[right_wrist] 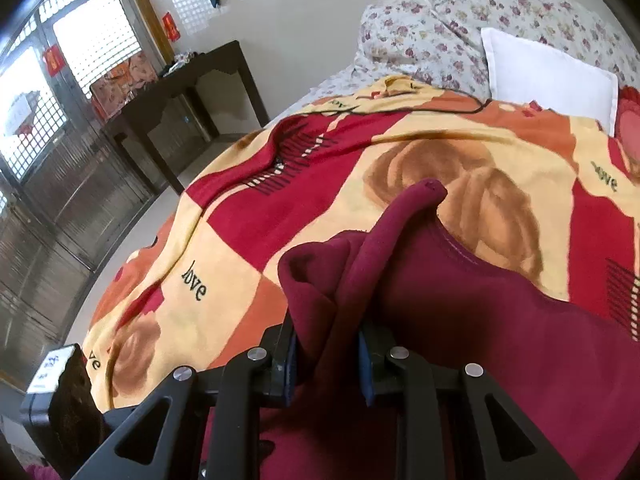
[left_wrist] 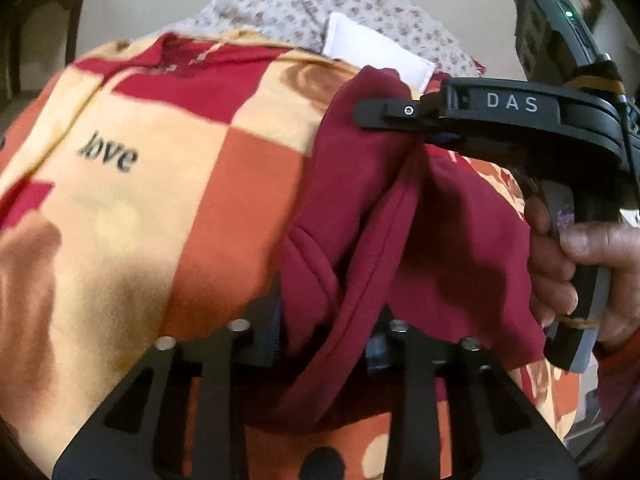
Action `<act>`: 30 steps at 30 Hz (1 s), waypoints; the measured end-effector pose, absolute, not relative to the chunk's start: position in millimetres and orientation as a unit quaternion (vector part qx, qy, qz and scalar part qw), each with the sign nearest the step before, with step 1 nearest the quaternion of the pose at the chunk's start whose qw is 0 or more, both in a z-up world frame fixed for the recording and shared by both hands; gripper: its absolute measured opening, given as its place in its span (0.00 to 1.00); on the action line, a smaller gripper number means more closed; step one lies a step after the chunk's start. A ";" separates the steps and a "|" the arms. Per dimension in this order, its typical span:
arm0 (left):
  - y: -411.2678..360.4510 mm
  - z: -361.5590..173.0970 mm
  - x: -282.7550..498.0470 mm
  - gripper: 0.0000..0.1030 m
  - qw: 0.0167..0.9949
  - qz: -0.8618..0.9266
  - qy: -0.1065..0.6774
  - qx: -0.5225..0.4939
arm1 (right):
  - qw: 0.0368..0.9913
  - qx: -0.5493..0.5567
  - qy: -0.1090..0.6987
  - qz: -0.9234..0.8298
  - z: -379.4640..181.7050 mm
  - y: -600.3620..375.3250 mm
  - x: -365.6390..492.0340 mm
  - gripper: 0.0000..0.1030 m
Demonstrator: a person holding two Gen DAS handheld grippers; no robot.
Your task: Fold small clothes
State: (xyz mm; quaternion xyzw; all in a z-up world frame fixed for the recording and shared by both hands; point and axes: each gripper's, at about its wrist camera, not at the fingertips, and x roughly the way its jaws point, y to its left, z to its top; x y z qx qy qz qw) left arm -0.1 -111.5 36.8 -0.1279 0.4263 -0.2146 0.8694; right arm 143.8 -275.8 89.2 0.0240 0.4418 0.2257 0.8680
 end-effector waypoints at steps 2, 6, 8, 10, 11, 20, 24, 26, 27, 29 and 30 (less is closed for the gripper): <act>-115.4 49.1 -5.6 0.24 0.874 -0.222 0.415 -0.124 | 0.871 0.029 0.434 0.230 98.2 -284.1 137.3 0.21; -129.8 86.8 -18.7 0.23 0.874 -0.263 0.385 -0.136 | 0.883 0.041 0.405 0.234 127.7 -316.4 118.2 0.21; -146.8 107.9 -28.1 0.23 0.874 -0.290 0.368 -0.126 | 0.891 0.046 0.387 0.232 145.0 -338.2 105.8 0.21; -172.5 127.8 -37.6 0.23 0.873 -0.320 0.353 -0.106 | 0.902 0.051 0.365 0.223 163.8 -364.7 90.7 0.20; -185.7 134.7 -41.6 0.23 0.871 -0.334 0.347 -0.098 | 0.908 0.050 0.355 0.218 172.0 -377.8 82.6 0.20; -343.9 119.1 -57.2 0.23 0.822 -0.426 0.377 0.002 | 0.928 0.041 0.355 0.100 160.0 -513.8 27.4 0.20; -387.9 86.8 -51.9 0.23 0.809 -0.414 0.416 0.035 | 0.911 0.068 0.404 0.040 103.6 -557.7 26.1 0.20; -393.4 88.8 -56.4 0.27 0.814 -0.407 0.411 0.060 | 0.907 0.116 0.405 0.022 93.3 -579.1 22.3 0.30; -391.5 97.4 -60.5 0.29 0.814 -0.410 0.406 0.069 | 0.906 0.131 0.402 0.008 94.5 -586.6 17.6 0.46; -382.1 114.5 -61.4 0.37 0.810 -0.420 0.402 0.073 | 0.912 0.160 0.379 -0.001 104.2 -598.9 4.0 0.50; -373.1 125.2 -63.4 0.37 0.811 -0.425 0.395 0.068 | 0.914 0.166 0.371 0.002 111.5 -600.9 -2.1 0.50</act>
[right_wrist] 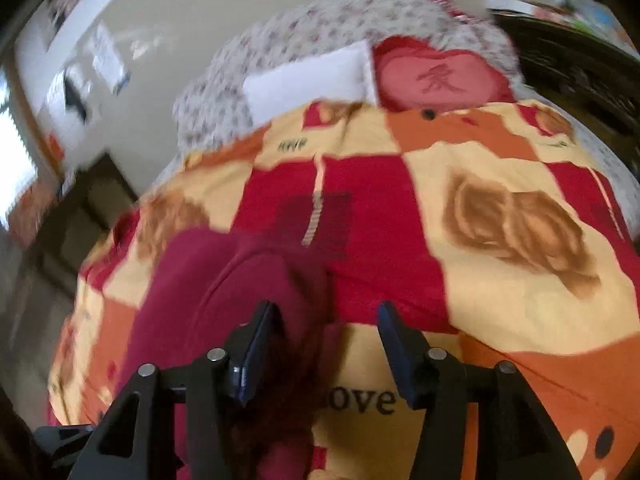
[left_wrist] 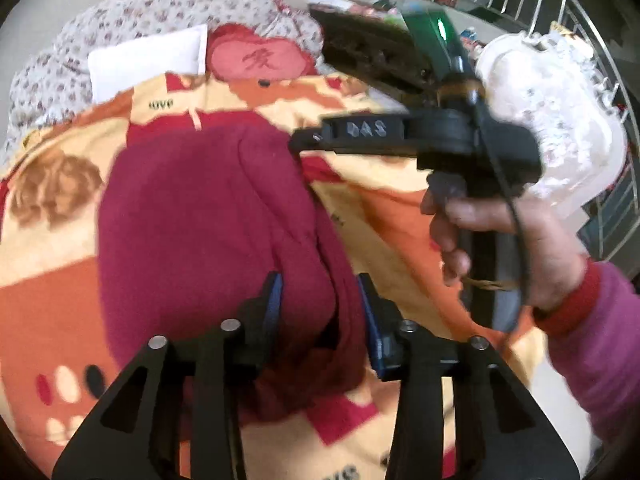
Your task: Fold small clothes
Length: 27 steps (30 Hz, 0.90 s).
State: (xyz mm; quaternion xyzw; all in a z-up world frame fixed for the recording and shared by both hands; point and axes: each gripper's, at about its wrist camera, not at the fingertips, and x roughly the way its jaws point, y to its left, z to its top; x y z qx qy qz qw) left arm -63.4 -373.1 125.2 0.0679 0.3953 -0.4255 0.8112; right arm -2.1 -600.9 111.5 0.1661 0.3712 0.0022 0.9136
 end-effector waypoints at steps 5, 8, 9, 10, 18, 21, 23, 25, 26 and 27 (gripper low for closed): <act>-320.4 159.0 -60.3 0.65 0.855 -0.387 0.342 0.040 | 0.922 0.171 0.340 0.067 141.3 -578.3 -24.2 0.50; -305.9 146.9 -44.6 0.65 0.874 -0.335 0.348 0.048 | 0.922 0.142 0.342 0.113 144.5 -543.3 -31.8 0.50; -304.3 137.9 -37.5 0.65 0.875 -0.316 0.363 0.051 | 0.921 0.129 0.348 0.120 140.4 -533.7 -33.2 0.50; -302.6 126.0 -30.4 0.65 0.874 -0.308 0.374 0.045 | 0.919 0.114 0.358 0.121 133.3 -525.0 -31.5 0.50; -322.0 65.2 -30.7 0.65 0.860 -0.286 0.416 0.075 | 0.893 0.116 0.429 0.067 66.8 -542.7 -24.4 0.45; -321.0 67.0 -34.2 0.65 0.863 -0.285 0.411 0.072 | 0.899 0.176 0.396 0.066 85.2 -558.1 -32.4 0.48; -317.2 67.7 -31.7 0.65 0.861 -0.285 0.418 0.052 | 0.911 0.183 0.365 0.051 98.6 -564.1 -32.3 0.55; -315.7 68.8 -32.4 0.65 0.861 -0.282 0.420 0.042 | 0.911 0.186 0.364 0.051 101.8 -565.1 -19.7 0.60; -315.7 69.3 -32.9 0.65 0.862 -0.281 0.419 0.041 | 0.908 0.187 0.370 0.059 99.8 -562.9 -10.9 0.60; -316.8 69.3 -33.7 0.65 0.864 -0.278 0.418 0.043 | 0.902 0.189 0.381 0.069 94.7 -559.5 -0.4 0.60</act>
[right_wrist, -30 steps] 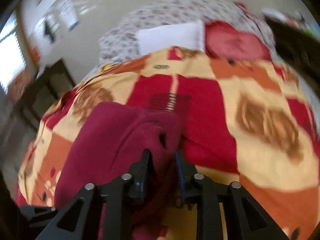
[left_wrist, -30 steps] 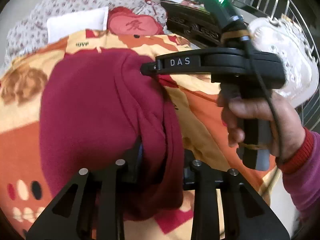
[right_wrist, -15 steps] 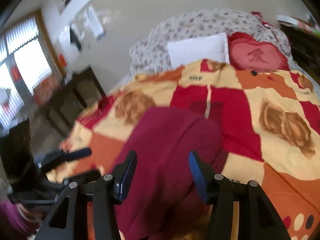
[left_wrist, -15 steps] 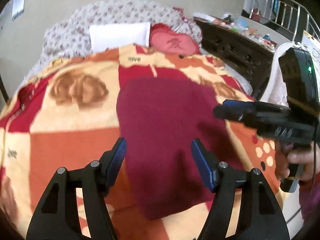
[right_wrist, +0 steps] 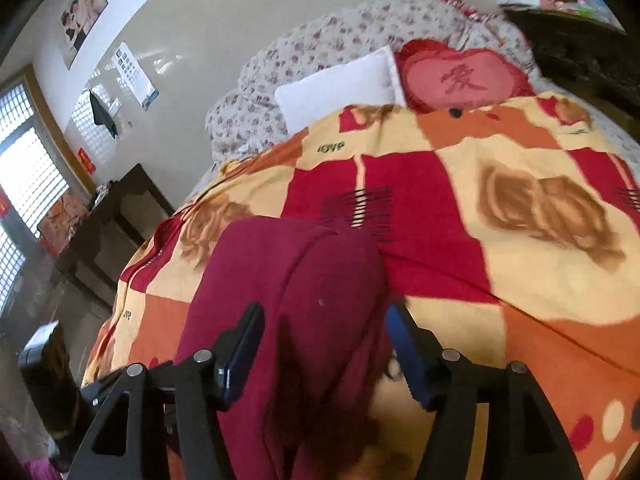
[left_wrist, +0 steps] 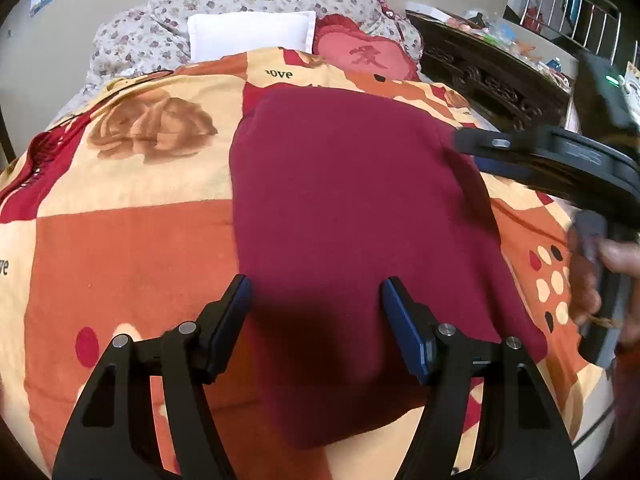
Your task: Fold small clothes
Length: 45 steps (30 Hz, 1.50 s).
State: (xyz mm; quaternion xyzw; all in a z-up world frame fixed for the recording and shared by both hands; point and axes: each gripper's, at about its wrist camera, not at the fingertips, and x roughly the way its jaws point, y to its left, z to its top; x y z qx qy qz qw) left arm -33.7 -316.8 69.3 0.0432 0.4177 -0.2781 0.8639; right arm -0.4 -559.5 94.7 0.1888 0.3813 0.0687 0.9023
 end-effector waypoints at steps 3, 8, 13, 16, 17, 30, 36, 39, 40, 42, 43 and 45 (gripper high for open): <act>-319.8 70.5 -34.9 0.65 0.867 -0.271 0.416 0.045 | 0.897 0.177 0.403 0.043 83.7 -553.5 22.1 0.25; -328.8 75.2 -29.3 0.67 0.870 -0.264 0.415 0.045 | 0.924 0.106 0.367 0.019 106.5 -548.3 33.8 0.12; -340.7 71.0 -25.1 0.76 0.874 -0.249 0.413 0.051 | 0.911 0.113 0.396 0.002 77.4 -565.5 50.3 0.12; -340.6 70.2 -23.6 0.77 0.872 -0.246 0.420 0.050 | 0.910 0.145 0.387 0.017 93.4 -570.9 36.5 0.12; -339.7 70.2 -23.3 0.77 0.872 -0.247 0.421 0.049 | 0.911 0.146 0.385 0.020 101.5 -569.9 27.8 0.14; -330.4 73.0 -25.4 0.77 0.860 -0.260 0.438 0.028 | 0.881 0.152 0.446 0.033 63.5 -536.6 -16.0 0.50; -305.7 79.2 -20.7 0.77 0.848 -0.283 0.448 -0.010 | 0.898 0.186 0.397 0.045 78.7 -552.1 -33.5 0.54; -294.0 81.3 -12.3 0.77 0.851 -0.294 0.435 -0.027 | 0.892 0.214 0.395 0.056 69.4 -561.3 -38.9 0.65; -292.0 80.2 -8.7 0.77 0.848 -0.296 0.438 -0.033 | 0.890 0.224 0.392 0.060 67.2 -564.3 -39.5 0.65; -288.6 75.5 0.0 0.78 0.838 -0.308 0.447 -0.051 | 0.885 0.251 0.386 0.069 59.8 -569.0 -40.4 0.67; -288.0 71.1 5.2 0.78 0.830 -0.318 0.455 -0.062 | 0.882 0.263 0.383 0.075 56.0 -571.0 -39.5 0.68; -289.4 61.3 14.0 0.78 0.813 -0.332 0.472 -0.074 | 0.878 0.279 0.379 0.087 49.9 -571.7 -36.0 0.69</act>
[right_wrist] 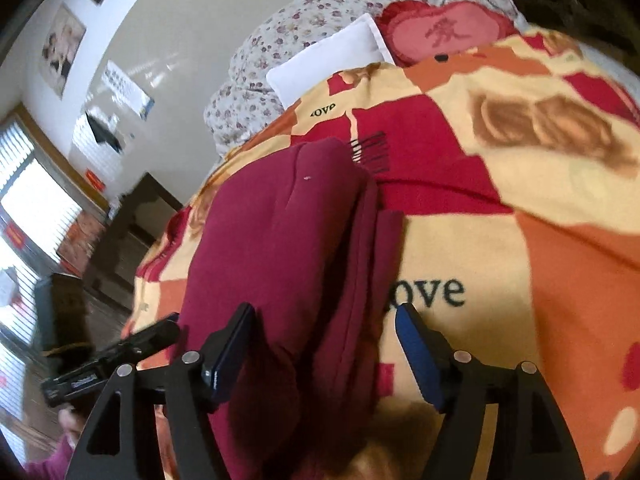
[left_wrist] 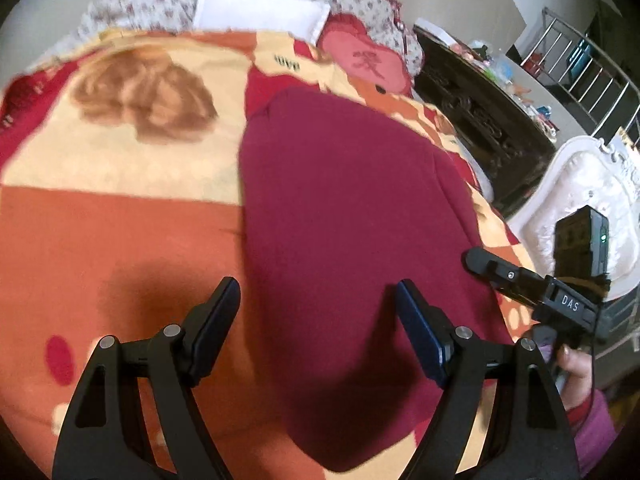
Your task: Fold small clothes
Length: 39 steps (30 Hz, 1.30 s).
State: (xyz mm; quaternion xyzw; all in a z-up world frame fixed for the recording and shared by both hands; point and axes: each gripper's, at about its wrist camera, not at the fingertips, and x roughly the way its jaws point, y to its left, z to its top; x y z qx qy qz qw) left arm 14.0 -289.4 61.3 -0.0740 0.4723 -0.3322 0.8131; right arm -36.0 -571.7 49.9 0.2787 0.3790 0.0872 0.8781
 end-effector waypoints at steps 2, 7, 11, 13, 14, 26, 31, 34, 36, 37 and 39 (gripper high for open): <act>-291.2 50.9 22.3 0.78 0.794 -0.353 0.486 -0.096 | 0.872 0.287 0.381 0.108 43.1 -569.5 -28.8 0.69; -302.0 40.4 32.9 0.88 0.776 -0.373 0.493 -0.121 | 0.862 0.313 0.380 0.122 26.6 -571.8 -14.1 0.73; -305.7 31.8 37.8 0.84 0.758 -0.385 0.506 -0.145 | 0.858 0.326 0.375 0.130 25.1 -570.0 -12.3 0.62; -301.6 37.0 35.8 0.73 0.759 -0.387 0.503 -0.146 | 0.860 0.325 0.371 0.131 31.0 -565.4 -15.7 0.52; -298.6 42.0 33.0 0.66 0.762 -0.389 0.498 -0.145 | 0.862 0.322 0.369 0.131 35.2 -562.8 -18.4 0.48; -180.8 82.9 -67.2 0.59 0.774 -0.362 0.505 -0.119 | 0.842 0.304 0.400 0.198 64.9 -453.3 -87.2 0.43; -159.0 43.6 -82.7 0.64 0.780 -0.303 0.539 -0.092 | 0.830 0.240 0.477 0.160 27.0 -408.6 -88.4 0.54; -155.1 58.7 -91.5 0.64 0.796 -0.293 0.523 -0.084 | 0.843 0.230 0.464 0.149 46.7 -411.0 -99.7 0.55; -154.9 71.5 -94.5 0.64 0.805 -0.286 0.516 -0.066 | 0.854 0.222 0.451 0.137 64.4 -417.1 -107.4 0.55; -154.1 77.8 -95.6 0.64 0.811 -0.281 0.510 -0.060 | 0.859 0.218 0.444 0.135 71.2 -418.5 -112.9 0.55; -148.0 90.3 -99.4 0.65 0.828 -0.275 0.485 -0.061 | 0.875 0.196 0.422 0.130 88.9 -417.3 -121.2 0.55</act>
